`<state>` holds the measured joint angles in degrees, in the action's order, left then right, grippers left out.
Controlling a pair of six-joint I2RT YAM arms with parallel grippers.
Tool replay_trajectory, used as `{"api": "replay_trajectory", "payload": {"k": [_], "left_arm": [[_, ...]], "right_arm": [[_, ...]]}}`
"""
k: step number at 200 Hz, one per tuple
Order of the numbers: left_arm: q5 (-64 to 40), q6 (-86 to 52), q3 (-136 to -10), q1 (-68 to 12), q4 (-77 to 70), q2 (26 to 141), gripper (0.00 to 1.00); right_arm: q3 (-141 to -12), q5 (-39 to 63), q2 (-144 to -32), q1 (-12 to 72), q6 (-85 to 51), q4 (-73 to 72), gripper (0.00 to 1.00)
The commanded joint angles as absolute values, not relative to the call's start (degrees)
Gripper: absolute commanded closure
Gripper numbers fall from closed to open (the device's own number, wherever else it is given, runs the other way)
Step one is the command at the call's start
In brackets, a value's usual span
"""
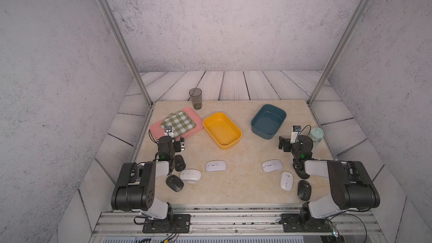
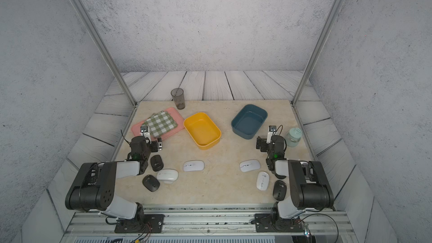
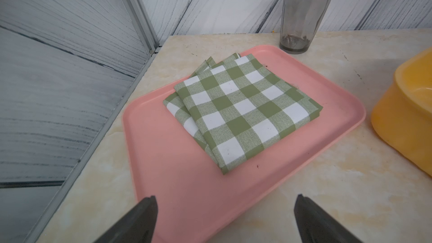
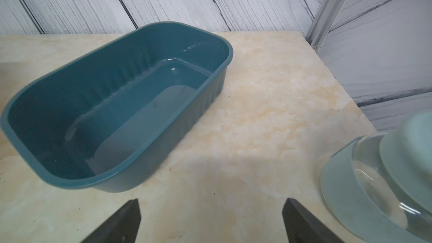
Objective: Place the mice by color into the storage box
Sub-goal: Adjust the storage box at the center of the board.
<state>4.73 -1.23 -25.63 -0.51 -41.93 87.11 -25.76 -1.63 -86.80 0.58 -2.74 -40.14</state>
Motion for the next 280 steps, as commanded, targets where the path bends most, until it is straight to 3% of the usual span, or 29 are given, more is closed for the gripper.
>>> {"api": "replay_trajectory", "payload": {"k": [1,201,217,248,280], "left_arm": [[5.1,-0.4,-26.6,-0.9,-42.8,87.6,0.02],[5.0,-0.3,-26.6,-1.0,-43.0,87.3,0.02],[4.3,0.3,-29.3,-1.1,-37.8,85.2,0.02],[3.0,-1.4,-39.9,-2.4,-16.7,74.1,0.02],[0.6,-5.3,-53.4,-11.0,-1.7,68.9,0.02]], "right_arm": [[-26.7,-2.1,-88.0,0.4,-2.3,-40.9,0.01],[-26.9,-2.0,-88.1,0.3,-2.4,-40.7,0.01],[-27.1,0.3,-87.2,0.1,-1.5,-40.9,0.01],[-33.4,-3.4,-73.5,0.4,-6.2,-17.4,0.01],[-42.6,3.2,-64.5,0.6,-11.9,1.2,0.00]]}}
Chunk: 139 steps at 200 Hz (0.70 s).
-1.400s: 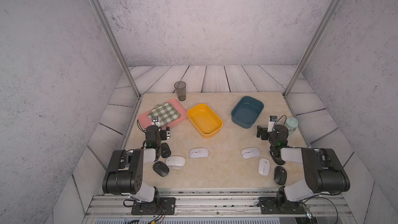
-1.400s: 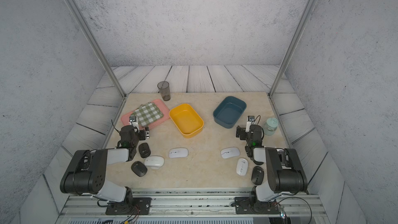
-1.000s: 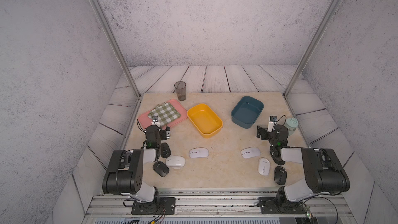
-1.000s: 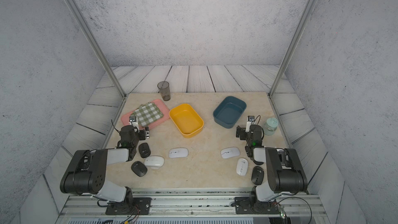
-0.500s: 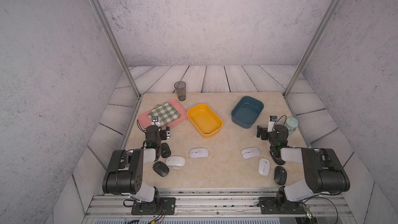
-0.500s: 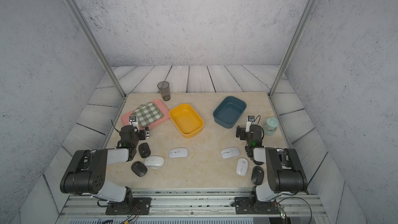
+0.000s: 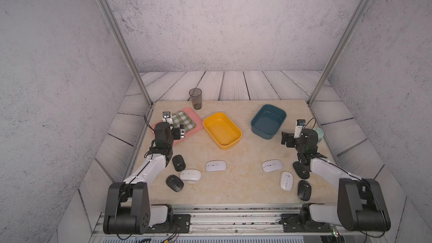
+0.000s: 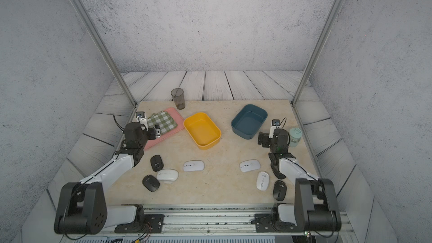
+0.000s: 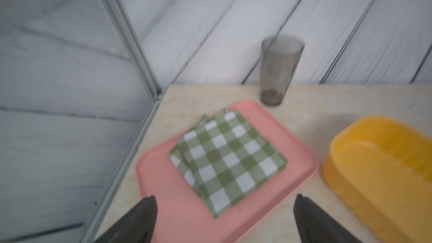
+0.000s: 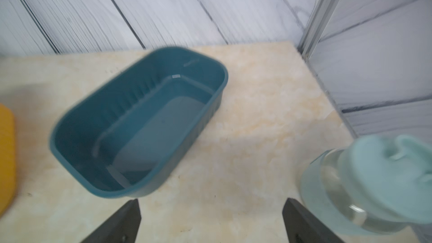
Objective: Place the mice by color into the storage box
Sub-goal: Adjust the storage box at the center of the board.
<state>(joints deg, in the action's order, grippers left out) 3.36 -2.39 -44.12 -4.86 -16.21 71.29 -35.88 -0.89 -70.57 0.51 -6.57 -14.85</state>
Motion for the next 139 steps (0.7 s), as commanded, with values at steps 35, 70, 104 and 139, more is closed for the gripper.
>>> {"api": "replay_trajectory", "payload": {"k": [35,70,104,139], "left_arm": [[-7.0,-15.7,-74.0,-19.7,18.6,82.4,0.07],[-16.2,-25.4,-82.5,-21.3,24.0,95.1,0.69],[-16.7,-27.6,-87.2,-23.1,26.9,103.1,0.90],[-16.6,-29.4,-89.3,-25.4,27.0,108.0,0.92]], "right_arm": [[-62.2,13.6,-78.2,0.8,-17.2,20.3,0.19],[-75.8,20.6,-94.3,2.2,-21.1,28.9,0.68],[-83.8,21.8,-103.8,5.8,-21.2,33.9,0.91],[-87.0,19.8,-109.5,9.0,-21.1,36.3,0.94]]}}
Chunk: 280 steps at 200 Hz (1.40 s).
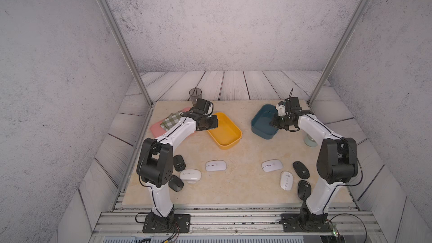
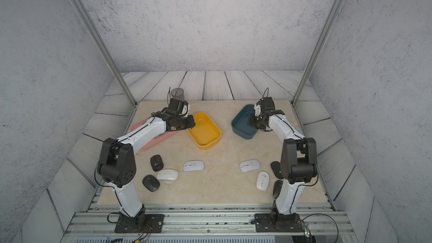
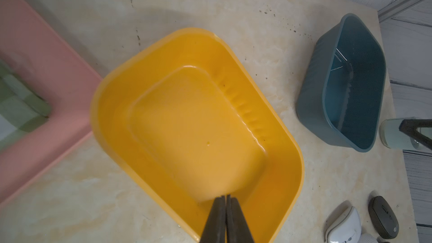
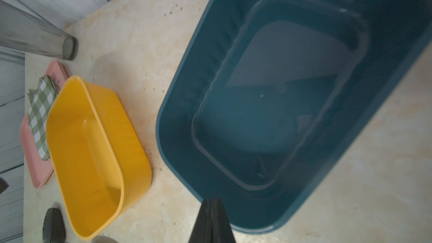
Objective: Place the mice by color into the storage box
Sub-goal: Adjust the storage box at the center of the board.
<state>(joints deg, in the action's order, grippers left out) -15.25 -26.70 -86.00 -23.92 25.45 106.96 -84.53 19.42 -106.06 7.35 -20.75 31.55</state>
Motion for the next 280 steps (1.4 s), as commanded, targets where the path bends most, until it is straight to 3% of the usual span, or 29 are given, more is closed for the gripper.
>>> {"api": "replay_trajectory", "payload": {"k": [1,67,166,216,280], "left_arm": [[-16.6,-29.5,-89.3,-25.4,27.0,108.2,0.93],[-17.8,-30.4,-90.4,-28.1,27.5,114.6,0.95],[-18.3,-28.2,-83.2,-29.4,26.5,113.2,0.96],[-17.0,-28.3,-82.1,-29.4,25.3,112.4,0.97],[-17.2,-28.6,-83.2,-29.4,24.9,112.9,0.98]], "right_arm": [[-87.0,19.8,-109.6,9.0,-21.2,36.3,0.94],[-90.3,17.2,-115.4,13.0,-19.3,39.5,0.98],[-84.1,15.5,-108.8,15.1,-18.5,37.7,1.00],[-90.7,8.6,-108.9,14.9,-20.3,35.1,1.00],[-100.9,5.1,-118.2,13.5,-19.5,37.4,1.00]]}}
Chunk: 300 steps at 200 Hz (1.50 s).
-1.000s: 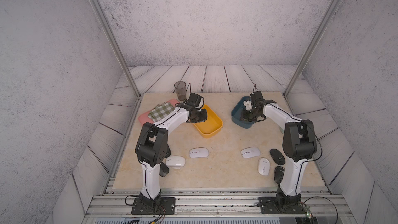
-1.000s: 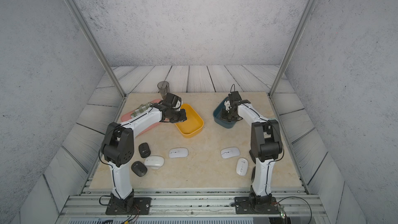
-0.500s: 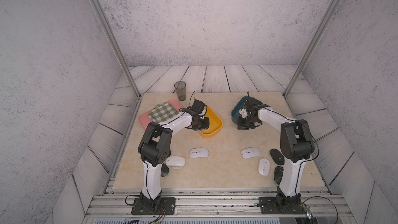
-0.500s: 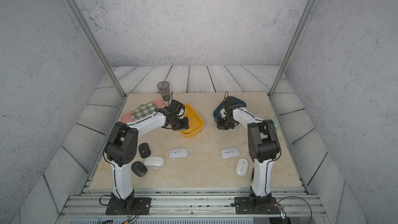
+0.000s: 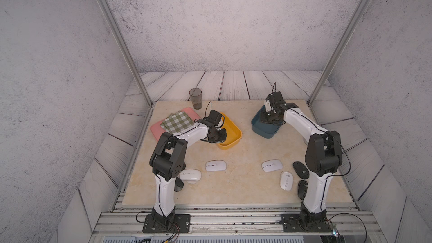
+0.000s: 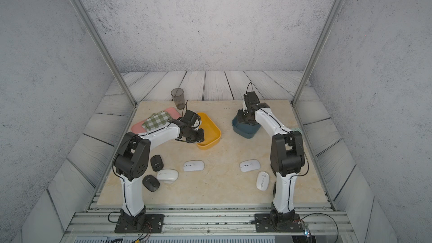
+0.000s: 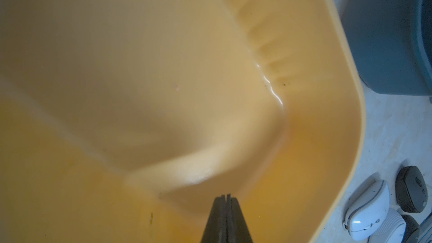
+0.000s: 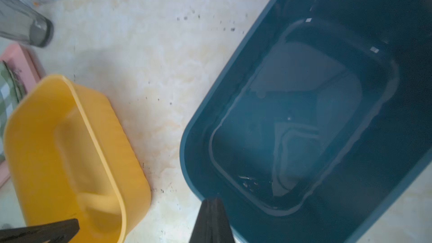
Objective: Place the mice by color into the storage box
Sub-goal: Adjust the storage box at the center of the board.
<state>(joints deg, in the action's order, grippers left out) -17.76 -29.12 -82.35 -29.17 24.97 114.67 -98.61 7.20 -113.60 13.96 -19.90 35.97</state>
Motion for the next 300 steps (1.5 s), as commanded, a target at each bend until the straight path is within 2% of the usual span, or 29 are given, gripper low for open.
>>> {"api": "replay_trajectory", "payload": {"k": [1,28,71,142,208,228,265,300], "left_arm": [[-17.2,-28.6,-83.2,-29.4,24.8,112.9,0.98],[-17.6,-28.7,-83.8,-29.4,24.8,113.4,0.98],[-18.6,-27.3,-82.5,-29.4,25.3,112.8,0.98],[-18.3,-22.7,-75.9,-29.6,31.3,109.1,0.99],[-10.8,-19.6,-70.2,-29.5,39.5,103.3,0.99],[-10.5,-20.4,-71.8,-29.5,39.2,102.3,0.98],[-6.4,-24.9,-79.8,-29.2,39.4,103.2,0.81],[-6.4,-27.3,-86.7,-28.5,39.1,110.4,0.81]], "right_arm": [[-101.2,5.1,-118.4,13.5,-19.5,37.5,1.00],[-104.4,7.1,-122.9,13.5,-18.8,40.8,1.00],[-96.4,9.8,-120.5,13.5,-19.4,37.4,1.00],[-82.2,15.7,-111.9,15.3,-17.7,37.9,1.00],[-71.5,15.2,-101.2,17.0,-15.4,42.5,1.00],[-71.8,13.1,-100.5,17.0,-15.3,42.7,1.00],[-80.4,8.0,-104.3,16.6,-17.0,43.9,1.00],[-88.4,5.5,-111.9,14.3,-18.3,44.7,1.00]]}}
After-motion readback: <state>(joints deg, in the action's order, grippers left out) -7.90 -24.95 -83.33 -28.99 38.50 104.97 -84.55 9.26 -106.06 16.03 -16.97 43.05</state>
